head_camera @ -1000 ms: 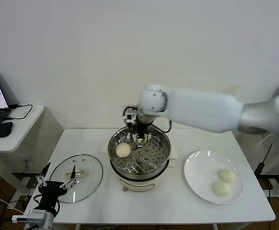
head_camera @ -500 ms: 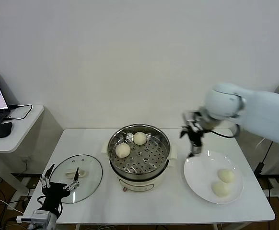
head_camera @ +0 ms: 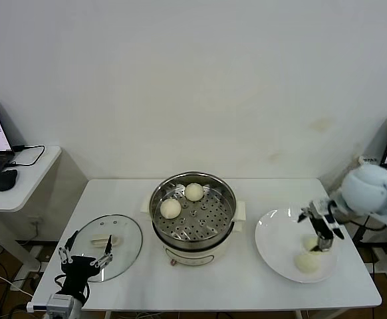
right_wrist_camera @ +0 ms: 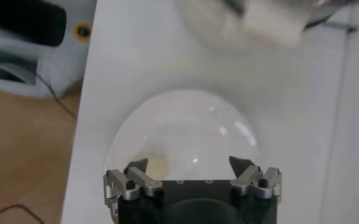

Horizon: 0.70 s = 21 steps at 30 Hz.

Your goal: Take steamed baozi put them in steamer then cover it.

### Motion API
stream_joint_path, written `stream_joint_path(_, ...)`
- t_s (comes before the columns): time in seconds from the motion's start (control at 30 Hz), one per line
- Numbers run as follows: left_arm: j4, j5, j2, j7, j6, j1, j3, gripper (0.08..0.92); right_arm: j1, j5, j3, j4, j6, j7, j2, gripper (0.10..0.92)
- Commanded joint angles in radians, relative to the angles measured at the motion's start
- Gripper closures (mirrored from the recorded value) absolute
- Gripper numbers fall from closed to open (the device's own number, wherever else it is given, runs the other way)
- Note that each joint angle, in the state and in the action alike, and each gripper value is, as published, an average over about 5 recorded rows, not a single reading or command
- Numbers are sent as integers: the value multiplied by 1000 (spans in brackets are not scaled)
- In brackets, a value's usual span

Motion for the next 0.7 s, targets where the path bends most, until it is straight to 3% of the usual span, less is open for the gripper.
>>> stream_joint_path(0.03, 1, 4, -3, 0, 0, 1, -1, 177, -485, -156, 371, -43, 51, 18, -70, 203)
stream_joint_path(0.7, -8, 13, -14, 0, 0, 12, -9, 177, -544, -201, 411, -162, 42, 82, 126, 203)
